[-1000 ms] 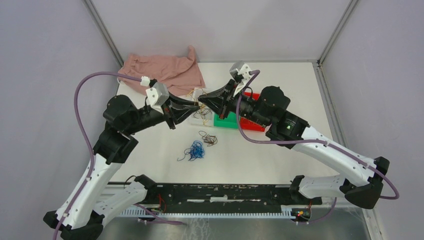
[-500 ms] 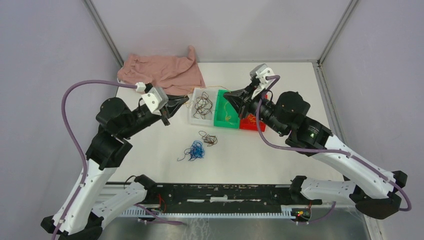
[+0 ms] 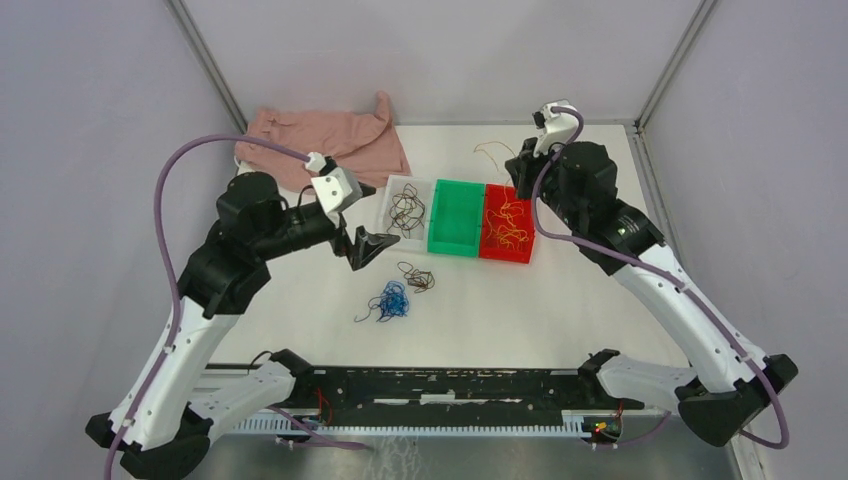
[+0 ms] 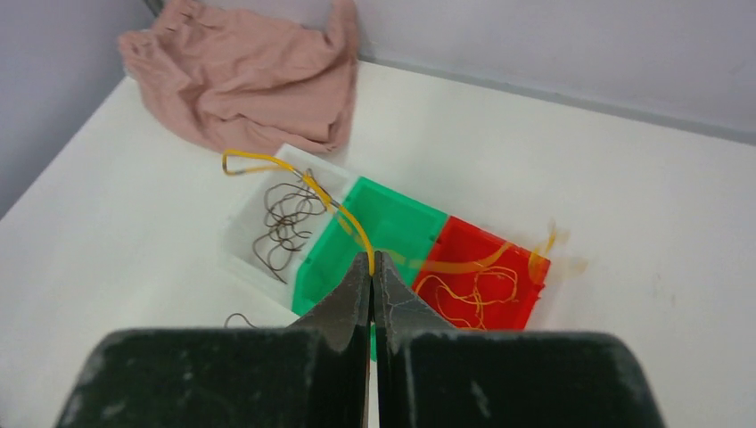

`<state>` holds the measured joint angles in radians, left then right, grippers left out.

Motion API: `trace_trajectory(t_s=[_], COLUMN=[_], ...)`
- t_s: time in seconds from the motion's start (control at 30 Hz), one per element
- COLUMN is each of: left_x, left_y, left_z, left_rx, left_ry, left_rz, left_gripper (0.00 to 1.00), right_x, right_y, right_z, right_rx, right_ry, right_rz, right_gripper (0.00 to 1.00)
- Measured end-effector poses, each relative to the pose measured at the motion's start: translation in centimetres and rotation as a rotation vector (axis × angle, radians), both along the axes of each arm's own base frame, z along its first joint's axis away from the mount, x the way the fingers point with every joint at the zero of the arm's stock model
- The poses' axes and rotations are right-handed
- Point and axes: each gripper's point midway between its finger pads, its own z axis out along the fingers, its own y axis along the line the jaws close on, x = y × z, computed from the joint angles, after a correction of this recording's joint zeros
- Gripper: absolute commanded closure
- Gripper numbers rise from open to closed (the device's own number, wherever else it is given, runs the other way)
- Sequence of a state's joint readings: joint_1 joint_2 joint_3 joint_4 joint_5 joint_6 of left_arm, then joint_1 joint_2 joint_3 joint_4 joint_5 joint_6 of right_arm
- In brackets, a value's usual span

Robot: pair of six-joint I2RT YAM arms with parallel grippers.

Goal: Untangle the cables

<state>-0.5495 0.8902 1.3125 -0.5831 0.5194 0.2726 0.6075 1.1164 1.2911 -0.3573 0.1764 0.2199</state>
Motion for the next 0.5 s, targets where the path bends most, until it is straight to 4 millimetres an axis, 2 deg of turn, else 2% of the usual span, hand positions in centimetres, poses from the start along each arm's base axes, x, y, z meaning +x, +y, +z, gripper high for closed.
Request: trace_trajectory(t_s=[0.27,0.5], left_x=[1.1,2.8], left_y=[-0.3,0.0], left_z=[-4.2,-5.2], left_rx=[0.101,0.134], left_ry=[0.160,0.212], left_rz=[0.018,0.080], left_gripper=[0.00,0.01], right_x=[3.9,6.8], right_y=[-3.5,-6.0], right_z=[-5.1,-9.1], right_rx=[-0.095,-0.166], right_ry=[0.129,0.220], right_rz=[-0.155,-0.262], right_gripper=[1.00,1.00])
